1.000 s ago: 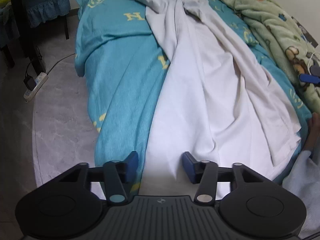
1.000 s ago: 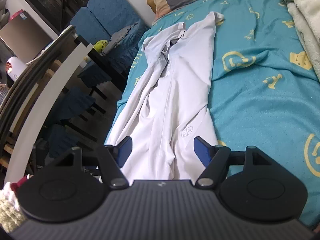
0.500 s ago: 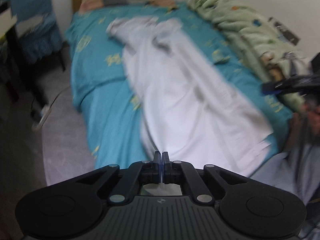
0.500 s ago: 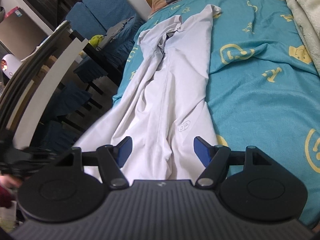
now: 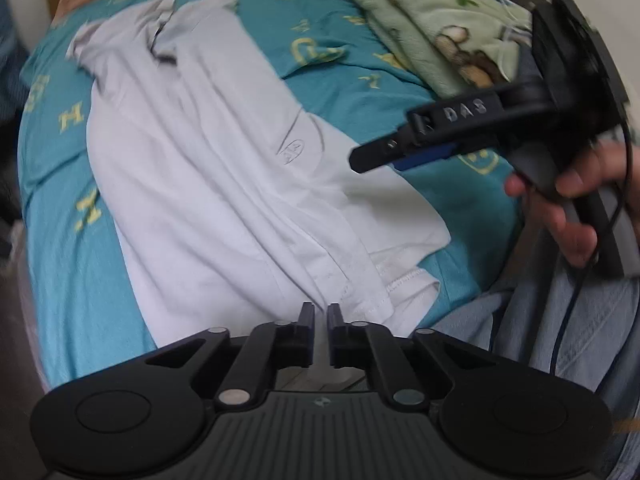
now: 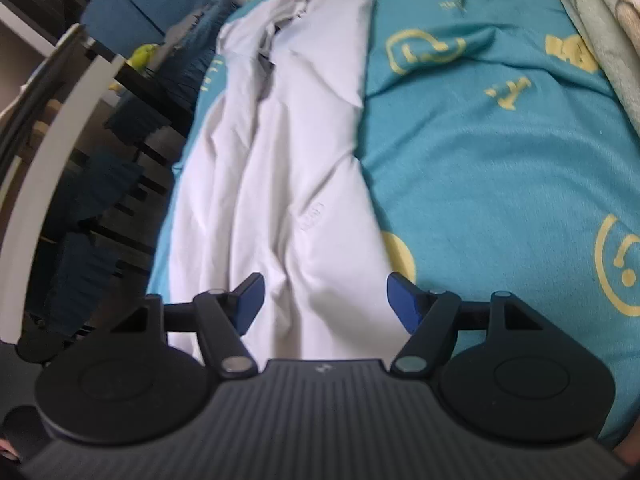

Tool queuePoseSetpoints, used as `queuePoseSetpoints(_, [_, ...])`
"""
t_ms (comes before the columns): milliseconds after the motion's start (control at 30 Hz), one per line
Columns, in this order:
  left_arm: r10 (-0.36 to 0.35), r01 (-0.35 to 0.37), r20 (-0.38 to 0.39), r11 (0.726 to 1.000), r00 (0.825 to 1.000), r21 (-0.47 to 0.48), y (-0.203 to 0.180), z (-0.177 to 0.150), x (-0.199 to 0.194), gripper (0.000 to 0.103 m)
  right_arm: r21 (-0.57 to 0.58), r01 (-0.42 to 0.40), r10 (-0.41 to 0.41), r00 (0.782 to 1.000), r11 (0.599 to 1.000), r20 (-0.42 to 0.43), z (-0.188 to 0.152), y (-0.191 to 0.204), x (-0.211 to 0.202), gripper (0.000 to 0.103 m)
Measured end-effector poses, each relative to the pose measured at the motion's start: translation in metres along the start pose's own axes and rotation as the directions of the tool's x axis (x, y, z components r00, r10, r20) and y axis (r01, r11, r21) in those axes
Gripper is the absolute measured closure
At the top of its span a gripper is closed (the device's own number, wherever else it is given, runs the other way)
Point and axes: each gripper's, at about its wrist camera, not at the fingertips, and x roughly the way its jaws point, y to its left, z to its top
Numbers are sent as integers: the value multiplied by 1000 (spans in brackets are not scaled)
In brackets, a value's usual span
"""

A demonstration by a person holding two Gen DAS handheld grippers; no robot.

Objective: Fold clothes

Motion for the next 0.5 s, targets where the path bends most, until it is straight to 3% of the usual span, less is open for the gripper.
queuePoseSetpoints(67, [-5, 8, 34, 997, 999, -75, 15, -2, -6, 51, 27, 0, 0, 1000, 1000, -22, 1, -7, 6, 33])
queuePoseSetpoints(167, [41, -23, 85, 978, 996, -209, 51, -4, -16, 37, 86, -7, 12, 998, 996, -55, 4, -17, 17, 32])
queuePoseSetpoints(233, [141, -117, 64, 951, 988, -286, 73, -8, -14, 33, 109, -40, 50, 995, 993, -91, 4, -19, 26, 32])
queuePoseSetpoints(300, [192, -171, 17, 906, 981, -386, 96, -10, -10, 33, 116, -63, 77, 990, 991, -119, 2, -18, 30, 33])
queuePoseSetpoints(367, [165, -148, -1, 884, 986, -443, 112, -11, -8, 33, 123, -103, 120, 983, 987, -137, -1, -15, 28, 33])
queuePoseSetpoints(500, [74, -87, -48, 894, 996, -440, 111, -12, 2, 33, 142, -116, 143, 969, 983, -200, -11, -13, 27, 33])
